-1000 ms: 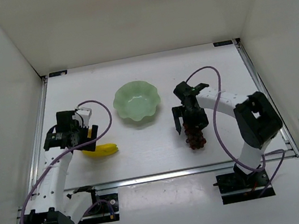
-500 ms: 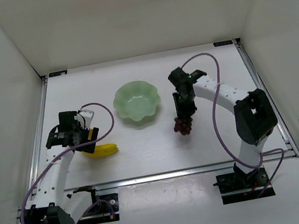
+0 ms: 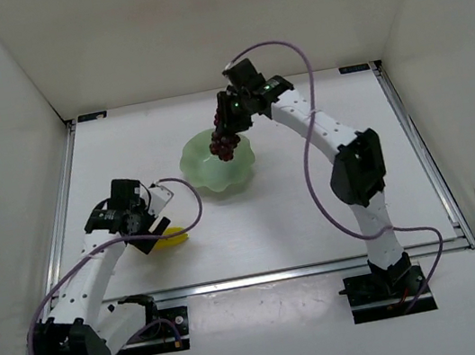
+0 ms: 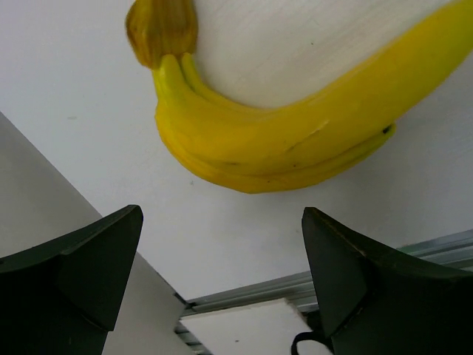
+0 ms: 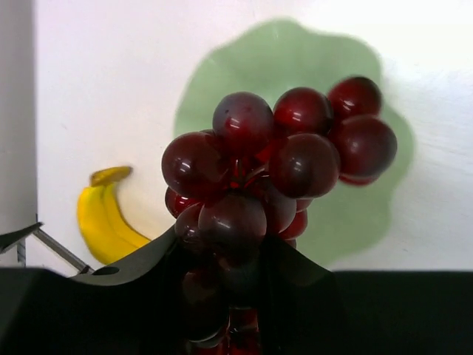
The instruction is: Place and organize the fake fruits in the fruit bowl
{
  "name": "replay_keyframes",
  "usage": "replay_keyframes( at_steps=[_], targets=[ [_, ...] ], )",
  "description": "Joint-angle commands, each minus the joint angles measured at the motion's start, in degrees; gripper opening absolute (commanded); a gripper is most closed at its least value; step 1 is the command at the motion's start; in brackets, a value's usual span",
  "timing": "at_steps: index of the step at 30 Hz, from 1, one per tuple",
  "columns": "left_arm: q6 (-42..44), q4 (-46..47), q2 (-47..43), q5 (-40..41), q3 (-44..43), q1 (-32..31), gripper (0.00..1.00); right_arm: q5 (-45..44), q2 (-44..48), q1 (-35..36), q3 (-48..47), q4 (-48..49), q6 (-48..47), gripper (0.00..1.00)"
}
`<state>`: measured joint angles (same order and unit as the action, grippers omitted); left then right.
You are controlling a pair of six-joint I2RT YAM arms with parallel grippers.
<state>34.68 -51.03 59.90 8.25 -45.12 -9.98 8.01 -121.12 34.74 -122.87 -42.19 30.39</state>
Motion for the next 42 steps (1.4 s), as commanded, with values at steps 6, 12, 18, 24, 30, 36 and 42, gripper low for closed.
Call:
replay_keyframes(
  at_steps=[6, 12, 18, 24, 30, 36, 42],
  targets=[
    [13.58, 1.54, 0.39, 5.02, 2.15, -8.30, 1.00, 7.02, -7.46, 2.26, -1.76, 1.85, 2.22, 0.86],
    [15.06, 1.54, 3.21, 6.25, 1.53, -13.22, 1.00, 3.42, -0.01, 2.88, 0.61, 1.06, 0.02, 0.99],
    [24.11, 1.02, 4.88, 7.31, 4.07, -15.95, 1.00, -1.41, 12.74, 2.88, 8.86, 1.06, -2.43, 0.99],
    [26.84, 0.32, 12.34, 5.20, 1.71, -15.95, 1.00, -3.62, 24.43, 2.88, 19.40, 0.53, -3.59, 0.99],
    [26.33, 0.31, 20.25, 4.67, 0.93, -15.95, 0.91, -7.57, 34.53, 0.95, 24.17, 0.53, -2.53, 0.99],
    [19.04, -2.05, 23.60, 2.22, -6.98, -12.62, 0.10, -10.03, 39.63, -0.11, 27.42, -0.08, -1.31, 0.99],
    [15.17, -7.24, 18.86, 2.11, -20.05, -11.99, 0.10, -10.73, 44.47, -0.11, 31.98, -0.61, 0.28, 0.99]
  ],
)
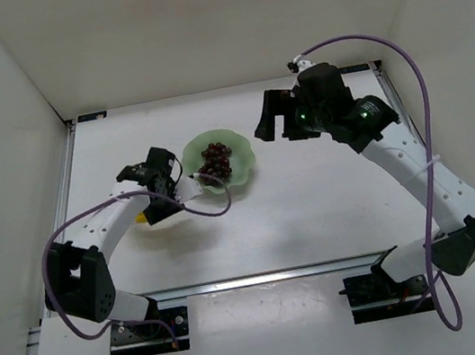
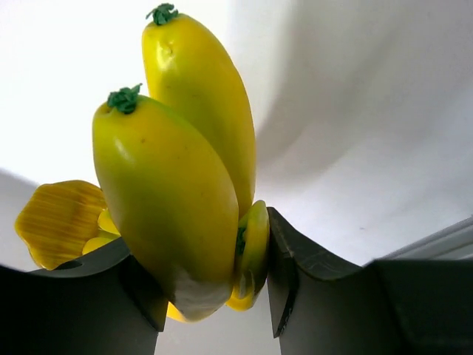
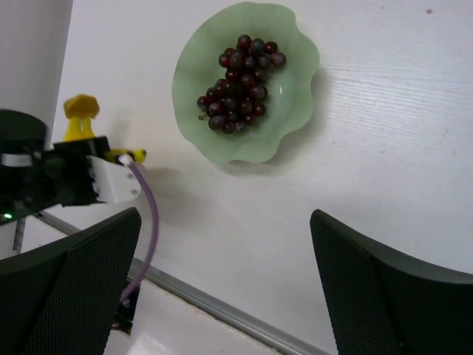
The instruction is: Place and organize the fake fruits in the fruit bowl
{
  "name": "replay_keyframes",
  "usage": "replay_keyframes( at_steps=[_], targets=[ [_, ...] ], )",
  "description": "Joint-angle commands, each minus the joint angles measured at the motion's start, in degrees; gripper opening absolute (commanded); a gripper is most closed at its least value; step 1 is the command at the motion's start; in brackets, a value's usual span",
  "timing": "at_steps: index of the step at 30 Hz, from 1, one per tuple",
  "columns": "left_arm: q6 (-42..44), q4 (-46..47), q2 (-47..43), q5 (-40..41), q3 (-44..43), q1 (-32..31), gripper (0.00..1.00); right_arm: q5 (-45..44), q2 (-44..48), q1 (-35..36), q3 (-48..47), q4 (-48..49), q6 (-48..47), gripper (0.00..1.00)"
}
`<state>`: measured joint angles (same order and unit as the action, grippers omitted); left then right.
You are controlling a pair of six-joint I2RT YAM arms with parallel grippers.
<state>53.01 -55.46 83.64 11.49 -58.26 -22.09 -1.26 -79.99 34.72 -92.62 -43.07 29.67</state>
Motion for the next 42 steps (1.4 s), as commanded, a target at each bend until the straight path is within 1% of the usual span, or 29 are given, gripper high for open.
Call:
replay_keyframes(
  at_steps=[1, 3, 5, 6, 7, 8, 9, 10, 11, 12, 13, 14, 16, 17, 19, 23, 24, 25, 26, 28, 29, 30, 34, 37, 38, 40, 41, 42],
  targets=[
    [-3.18, -2.81, -4.89, -1.11, -9.04, -0.41, 0.10, -2.25, 3.95, -0.09, 2.61, 0.27, 1.00, 0.99],
    [-4.67, 0.25, -5.68, -1.11, -13.00, -0.41, 0.10, -2.95, 5.71, -0.09, 4.90, 0.27, 1.00, 0.99],
    [-7.03, 3.77, -4.37, -1.11, -18.00, -2.43, 0.12, -2.96, 6.50, -0.61, 6.30, 0.27, 1.00, 0.99],
    [-8.00, 6.57, -3.23, -1.11, -19.77, -3.13, 0.14, -3.57, 7.20, -0.62, 7.53, 0.27, 1.53, 0.99],
    [-9.06, 7.55, 0.09, -1.11, -21.61, -4.01, 0.14, -4.10, 7.21, -1.14, 8.06, 0.27, 1.53, 0.99],
    [-11.24, 7.56, 2.39, -1.98, -26.42, -5.58, 0.14, -4.10, 8.00, -1.15, 8.59, 0.27, 1.53, 0.99],
    [-12.48, 7.56, 4.85, -2.69, -29.16, -6.30, 0.15, -4.80, 8.96, -1.15, 8.60, 0.27, 2.05, 0.99],
    [-13.80, 7.56, 9.92, -3.57, -31.80, -6.91, 0.15, -5.33, 9.49, -1.75, 10.07, 0.27, 2.06, 0.99],
    [-15.38, 6.87, 12.40, -6.45, -36.70, -7.79, 0.15, -5.86, 10.89, -1.76, 10.61, -0.26, 2.58, 0.99],
    [-16.01, 6.16, 14.86, -7.87, -39.19, -7.80, 0.16, -6.73, 11.69, -1.76, 10.62, -0.26, 3.11, 0.99],
    [-16.88, 4.68, 19.68, -9.97, -41.65, -8.75, 0.16, -6.74, 13.52, -2.54, 12.01, -0.96, 3.11, 0.99],
    [-18.46, 3.70, 22.07, -11.12, -46.54, -9.63, 0.16, -7.44, 14.58, -3.16, 12.55, -0.96, 3.81, 0.99],
    [-19.70, 1.60, 28.12, -13.41, -51.49, -10.34, 0.18, -8.23, 18.09, -3.95, 13.95, -1.49, 4.51, 0.99],
    [-20.31, 0.11, 29.64, -15.59, -55.00, -10.87, 0.18, -8.24, 19.24, -4.65, 15.44, -1.49, 4.52, 0.99],
    [-20.32, 0.09, 32.89, -15.62, -57.13, -11.57, 0.19, -9.55, 22.40, -5.36, 16.76, -2.10, 5.05, 0.99],
    [-19.80, -1.05, 35.27, -15.09, -59.25, -12.80, 0.34, -9.55, 25.23, -6.51, 18.09, -4.38, 5.05, 0.99],
    [-19.79, -2.36, 35.28, -15.09, -59.25, -12.81, 0.40, -10.08, 25.84, -6.51, 18.09, -4.91, 5.05, 0.99],
    [-19.27, -2.89, 35.28, -15.09, -59.77, -12.81, 0.58, -10.08, 25.84, -6.51, 18.09, -4.92, 5.05, 0.99],
    [-19.26, -3.42, 35.28, -15.09, -59.78, -12.81, 0.66, -10.08, 26.37, -6.51, 18.09, -5.70, 5.05, 0.99],
    [-19.26, -4.56, 35.28, -15.09, -59.26, -13.33, 0.78, -10.08, 26.37, -7.03, 18.09, -5.71, 5.05, 0.99],
    [-19.26, -5.35, 34.76, -15.09, -59.25, -13.33, 0.94, -10.08, 26.89, -7.03, 18.09, -5.71, 5.05, 0.99],
    [-19.26, -5.36, 34.75, -15.09, -58.73, -13.33, 1.00, -10.08, 26.90, -7.03, 18.09, -5.71, 5.05, 0.99],
    [-19.79, -7.64, 31.86, -12.90, -58.72, -13.33, 1.00, -9.47, 26.90, -7.03, 18.09, -5.71, 5.05, 0.99],
    [-21.10, -8.26, 27.82, -11.14, -58.11, -13.33, 1.00, -9.47, 26.37, -7.03, 18.09, -5.71, 5.05, 0.99],
    [-21.11, -8.78, 25.11, -10.61, -57.50, -13.33, 1.00, -8.94, 26.37, -7.03, 18.09, -5.71, 5.05, 0.99],
    [-22.68, -8.79, 22.02, -9.82, -56.80, -12.02, 1.00, -8.94, 26.37, -7.03, 18.09, -5.10, 5.05, 0.99],
    [-22.69, -8.79, 18.62, -9.82, -56.79, -11.41, 1.00, -8.94, 26.37, -7.03, 18.09, -5.09, 5.05, 0.99],
    [-23.47, -8.79, 16.84, -9.82, -56.09, -9.49, 1.00, -8.94, 26.37, -7.03, 18.61, -4.57, 5.05, 0.99]
  ],
)
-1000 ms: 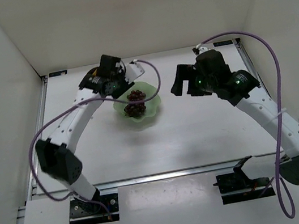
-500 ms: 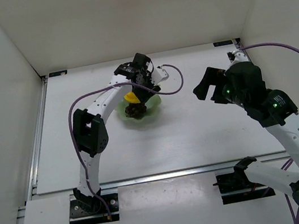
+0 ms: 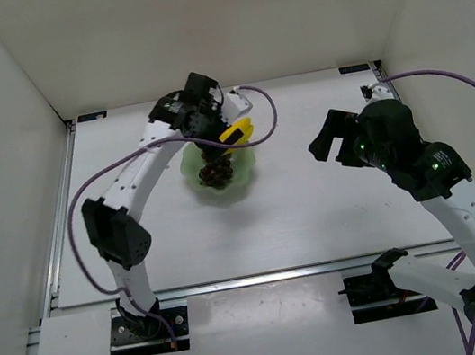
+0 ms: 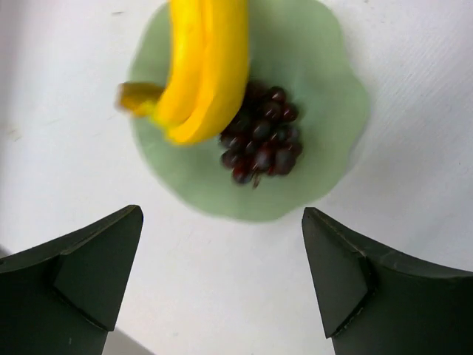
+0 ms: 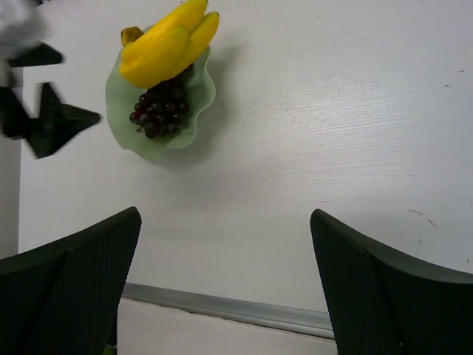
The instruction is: Place and organize the fake fruits in the fruit bowl
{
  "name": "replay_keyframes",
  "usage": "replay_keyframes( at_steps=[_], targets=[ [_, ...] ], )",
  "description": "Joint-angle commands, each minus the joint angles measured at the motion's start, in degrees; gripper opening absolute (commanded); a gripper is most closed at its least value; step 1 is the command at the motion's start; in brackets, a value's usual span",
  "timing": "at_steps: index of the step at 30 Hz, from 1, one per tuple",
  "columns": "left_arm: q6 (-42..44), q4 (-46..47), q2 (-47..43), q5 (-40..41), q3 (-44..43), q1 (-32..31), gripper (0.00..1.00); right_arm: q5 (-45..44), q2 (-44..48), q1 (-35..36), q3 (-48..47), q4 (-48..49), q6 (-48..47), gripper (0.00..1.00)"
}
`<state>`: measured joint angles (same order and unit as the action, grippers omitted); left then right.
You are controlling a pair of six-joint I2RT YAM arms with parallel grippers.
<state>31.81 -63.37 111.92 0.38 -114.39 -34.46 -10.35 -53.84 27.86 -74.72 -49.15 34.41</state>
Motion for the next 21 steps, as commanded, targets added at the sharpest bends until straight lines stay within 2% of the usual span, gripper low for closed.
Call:
replay_keyframes(
  at_steps=[1, 6, 12, 15, 16, 18, 19, 21],
  targets=[
    [-2.28, -0.87, -13.11, 1.29, 1.43, 3.86, 1.00, 0.15, 0.23, -0.17, 1.24, 1.51, 0.30, 0.99],
    [-2.81, -2.36, -22.77, 0.59, 8.99, 9.75, 1.00, 1.91, -0.82, -0.17, 1.77, 2.03, -0.22, 0.99],
    [-5.26, -0.53, -32.44, -2.13, 21.21, 21.78, 1.00, 2.44, -1.87, -0.17, 2.91, 3.17, -0.22, 0.99],
    [-8.86, 3.24, -37.10, -3.28, 26.57, 30.48, 1.00, 2.44, -1.88, -0.17, 3.96, 3.18, -0.22, 0.99],
    [-11.66, 7.00, -38.43, -3.28, 30.24, 35.55, 1.00, 1.92, -1.88, -0.69, 4.58, 3.18, -0.22, 0.99],
    [-14.13, 10.80, -41.67, -2.49, 33.95, 41.11, 1.00, 0.43, -1.09, -1.22, 5.45, 2.57, -0.22, 0.99],
    [-15.36, 12.29, -42.48, -1.62, 35.62, 46.53, 1.00, -0.37, -1.09, -1.23, 6.07, 2.56, -0.22, 0.99],
    [-19.06, 14.59, -43.01, -0.38, 39.67, 51.48, 1.00, -2.47, 0.84, -2.71, 8.44, 1.77, -0.22, 0.99]
  ],
)
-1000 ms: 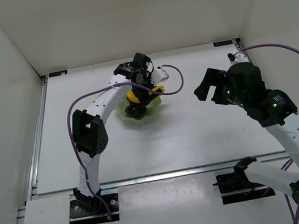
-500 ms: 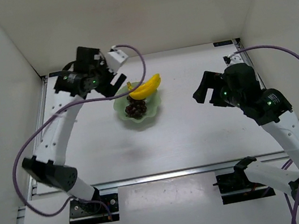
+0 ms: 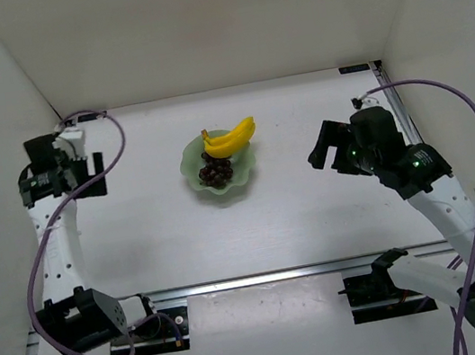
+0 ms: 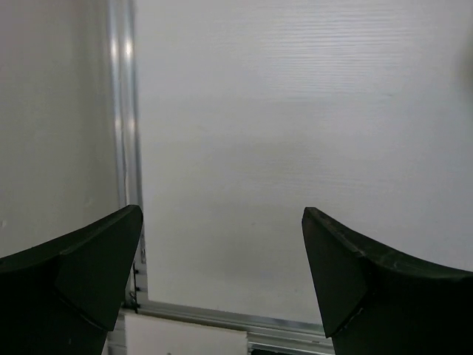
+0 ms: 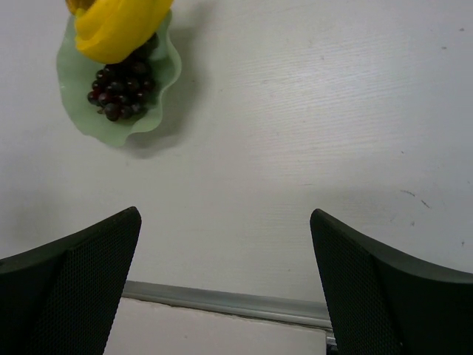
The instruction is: Place and organize the fake fruits in the fruit bowl
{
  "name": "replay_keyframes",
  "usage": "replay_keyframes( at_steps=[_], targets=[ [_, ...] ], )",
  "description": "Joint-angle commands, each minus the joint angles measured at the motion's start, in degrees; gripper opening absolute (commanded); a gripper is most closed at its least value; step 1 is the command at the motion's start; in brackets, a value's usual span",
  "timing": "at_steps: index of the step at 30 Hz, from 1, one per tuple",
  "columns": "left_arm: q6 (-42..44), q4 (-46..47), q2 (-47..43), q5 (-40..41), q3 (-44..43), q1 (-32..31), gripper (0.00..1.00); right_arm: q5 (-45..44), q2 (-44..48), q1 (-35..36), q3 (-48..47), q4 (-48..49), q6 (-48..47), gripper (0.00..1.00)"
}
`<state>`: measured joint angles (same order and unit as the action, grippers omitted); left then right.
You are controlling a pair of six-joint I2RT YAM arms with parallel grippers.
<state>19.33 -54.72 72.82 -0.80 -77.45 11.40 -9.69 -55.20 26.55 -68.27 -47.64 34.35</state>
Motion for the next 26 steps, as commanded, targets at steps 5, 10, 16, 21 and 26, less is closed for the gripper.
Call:
replay_keyframes(
  at_steps=[5, 10, 16, 21, 26],
  targets=[
    [-11.06, 5.94, -2.77, -3.85, 7.22, 20.66, 1.00, -10.68, 4.75, -4.48, 5.87, -4.74, 0.36, 0.99],
    [-11.60, 4.36, -2.94, -5.79, 7.75, 24.11, 1.00, -16.83, 6.85, -5.10, 5.25, -7.21, 4.58, 0.99],
    [-11.60, 3.83, -4.70, -9.04, 8.28, 24.11, 1.00, -21.86, 8.00, -5.10, 4.11, -7.91, 5.11, 0.99],
    [-10.90, 3.83, -4.70, -9.05, 8.81, 24.11, 1.00, -22.39, 8.52, -5.10, 4.11, -8.44, 5.64, 0.99],
    [-9.40, 3.30, -5.23, -12.29, 9.33, 24.11, 1.00, -23.70, 8.53, -5.10, 4.64, -8.96, 7.74, 0.99]
  ],
)
